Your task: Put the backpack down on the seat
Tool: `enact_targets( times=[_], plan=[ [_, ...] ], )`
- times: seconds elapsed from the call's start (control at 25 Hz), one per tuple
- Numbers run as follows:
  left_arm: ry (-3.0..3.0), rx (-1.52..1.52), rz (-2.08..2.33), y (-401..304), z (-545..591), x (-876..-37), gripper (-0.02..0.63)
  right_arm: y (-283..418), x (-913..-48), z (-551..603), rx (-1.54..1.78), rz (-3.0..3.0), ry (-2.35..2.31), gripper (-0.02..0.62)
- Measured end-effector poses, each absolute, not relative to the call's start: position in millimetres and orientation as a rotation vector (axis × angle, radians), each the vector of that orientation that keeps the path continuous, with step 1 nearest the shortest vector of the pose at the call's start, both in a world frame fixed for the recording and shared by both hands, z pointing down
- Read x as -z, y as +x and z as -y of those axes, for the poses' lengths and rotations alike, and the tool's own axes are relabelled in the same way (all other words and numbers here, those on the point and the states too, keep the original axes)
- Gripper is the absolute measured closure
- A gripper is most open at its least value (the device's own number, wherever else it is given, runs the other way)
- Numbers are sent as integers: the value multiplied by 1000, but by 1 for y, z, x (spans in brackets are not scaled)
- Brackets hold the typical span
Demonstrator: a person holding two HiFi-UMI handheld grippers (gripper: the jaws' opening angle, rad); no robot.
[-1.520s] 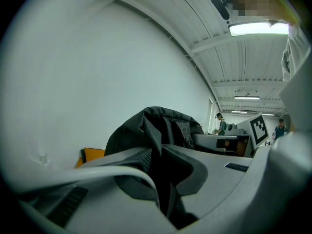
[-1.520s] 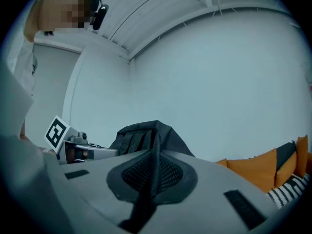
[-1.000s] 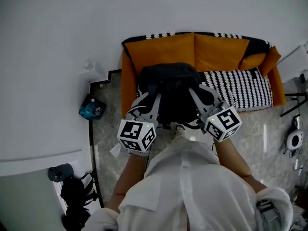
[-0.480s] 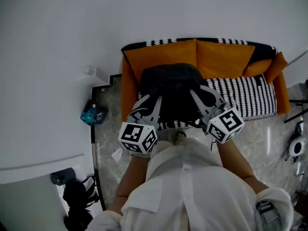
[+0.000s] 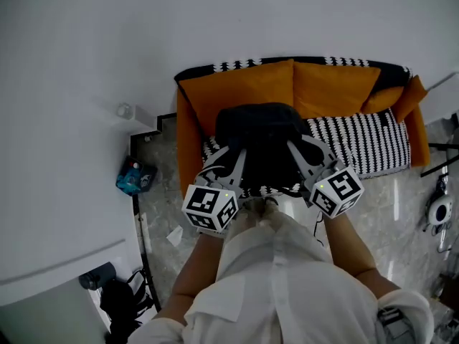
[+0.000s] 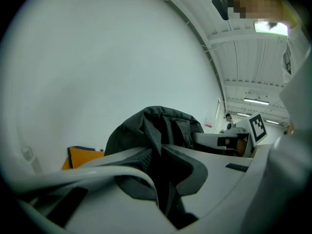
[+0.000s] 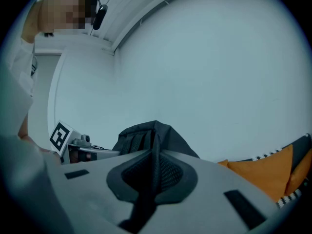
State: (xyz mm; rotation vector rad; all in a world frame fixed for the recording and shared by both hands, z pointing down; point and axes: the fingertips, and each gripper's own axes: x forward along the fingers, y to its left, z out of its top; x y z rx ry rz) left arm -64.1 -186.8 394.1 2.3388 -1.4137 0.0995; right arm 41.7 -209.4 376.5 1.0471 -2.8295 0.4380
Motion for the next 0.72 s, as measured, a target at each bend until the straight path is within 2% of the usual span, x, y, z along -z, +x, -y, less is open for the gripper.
enact_targets(
  times=[0.72],
  plan=[
    [2232,-214,1333,-89,244,-516,557,18,-501,265,-640,2664,1096,572]
  ],
)
